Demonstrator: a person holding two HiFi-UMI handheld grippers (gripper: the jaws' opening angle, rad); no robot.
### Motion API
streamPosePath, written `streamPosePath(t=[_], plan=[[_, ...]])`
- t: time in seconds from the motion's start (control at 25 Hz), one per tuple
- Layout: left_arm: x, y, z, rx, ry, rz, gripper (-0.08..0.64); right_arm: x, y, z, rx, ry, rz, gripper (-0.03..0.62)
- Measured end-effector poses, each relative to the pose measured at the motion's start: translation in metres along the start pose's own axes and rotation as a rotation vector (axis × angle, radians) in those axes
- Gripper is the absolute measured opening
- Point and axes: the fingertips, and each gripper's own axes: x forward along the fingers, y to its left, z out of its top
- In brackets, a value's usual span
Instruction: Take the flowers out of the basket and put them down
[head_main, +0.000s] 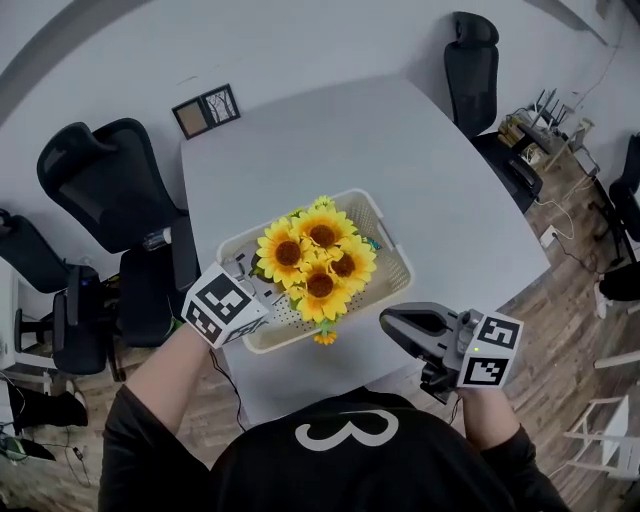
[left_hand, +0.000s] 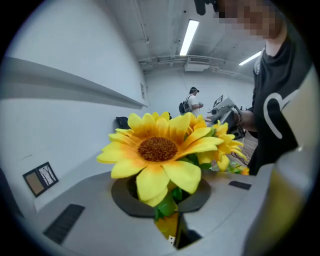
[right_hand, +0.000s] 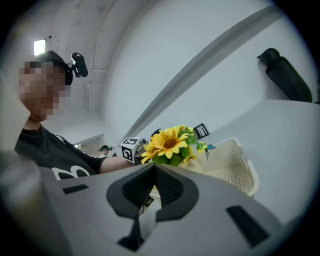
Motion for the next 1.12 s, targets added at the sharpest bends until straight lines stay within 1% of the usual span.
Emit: streamPosePath(t=[0.24,0.44,0.6,0.8,0.88,0.96,1.12], plan=[[-0.041,-0.014,0.026,-0.038,-0.048,0.089,0.057,0.000,0.046,-0.007,-0.035,-0.019,0.022,0.008],[-0.066,-0.039,0.048,-0.038,-0.099,0.119,0.057,-0.012,0.085,-0.018,-0.072,-0.033,0.024,0.008],[-0.081,-0.062,0.065,-0.026,-0.161,0.098,0.058,-0.025,0.110,-0.029,-0.086,-0.053,-0.002,0.008],[-0.090,-0.095,0.084,-0.005,-0.209,0.069,0.058,-0.048,0.136,-0.045,-0.083,-0.070,-0.037,0.008],[-0.090,-0.106,0.090,0.010,-0.220,0.049,0.058,-0.057,0.144,-0.049,-0.081,-0.079,-0.048,0.008],[-0.087,-0.116,0.093,0.010,-0.225,0.032,0.058,-0.065,0.149,-0.050,-0.086,-0.092,-0.058,0.008],[-0.070,-0.131,0.100,0.010,-0.230,0.001,0.058,-0.087,0.148,-0.047,-0.111,-0.126,-0.093,0.008]])
